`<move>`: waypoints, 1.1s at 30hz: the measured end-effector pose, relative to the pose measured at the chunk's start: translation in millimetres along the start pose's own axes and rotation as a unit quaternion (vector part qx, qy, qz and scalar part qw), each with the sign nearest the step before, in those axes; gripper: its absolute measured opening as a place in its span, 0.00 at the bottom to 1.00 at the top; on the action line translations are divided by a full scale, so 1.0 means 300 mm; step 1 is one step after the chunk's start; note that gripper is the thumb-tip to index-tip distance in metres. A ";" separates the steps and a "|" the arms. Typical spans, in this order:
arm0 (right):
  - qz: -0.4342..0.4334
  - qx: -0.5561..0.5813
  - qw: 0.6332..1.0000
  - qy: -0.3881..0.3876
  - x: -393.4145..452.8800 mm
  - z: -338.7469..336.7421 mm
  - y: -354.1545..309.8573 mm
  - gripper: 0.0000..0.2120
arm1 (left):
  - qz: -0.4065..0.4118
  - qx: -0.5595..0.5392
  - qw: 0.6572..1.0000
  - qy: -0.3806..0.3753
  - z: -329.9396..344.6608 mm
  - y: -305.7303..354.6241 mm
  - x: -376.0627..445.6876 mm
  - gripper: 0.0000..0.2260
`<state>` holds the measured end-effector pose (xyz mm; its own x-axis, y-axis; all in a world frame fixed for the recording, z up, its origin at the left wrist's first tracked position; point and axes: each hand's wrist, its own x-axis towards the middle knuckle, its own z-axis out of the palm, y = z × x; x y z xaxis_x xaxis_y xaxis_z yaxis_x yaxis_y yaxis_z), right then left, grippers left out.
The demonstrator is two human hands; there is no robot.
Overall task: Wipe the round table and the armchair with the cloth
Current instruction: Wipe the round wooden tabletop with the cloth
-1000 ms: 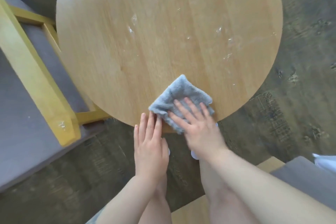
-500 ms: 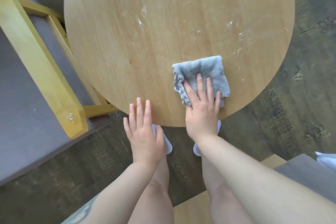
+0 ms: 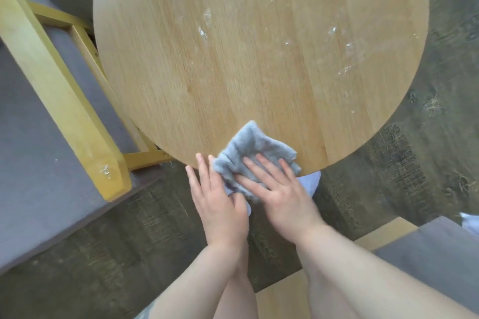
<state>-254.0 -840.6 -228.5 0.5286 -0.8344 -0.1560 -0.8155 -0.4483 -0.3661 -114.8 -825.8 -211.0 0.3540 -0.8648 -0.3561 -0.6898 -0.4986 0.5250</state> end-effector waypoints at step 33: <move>0.062 -0.028 0.996 0.054 -0.110 -0.170 0.504 0.23 | 0.121 0.068 0.988 -0.070 0.279 0.378 -0.075 0.27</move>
<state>-406.8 -897.1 -231.9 0.3971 -0.9128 -0.0950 -0.8864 -0.3546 -0.2976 -253.7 -857.8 -208.1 0.0834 -0.9361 -0.3417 -0.8252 -0.2571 0.5030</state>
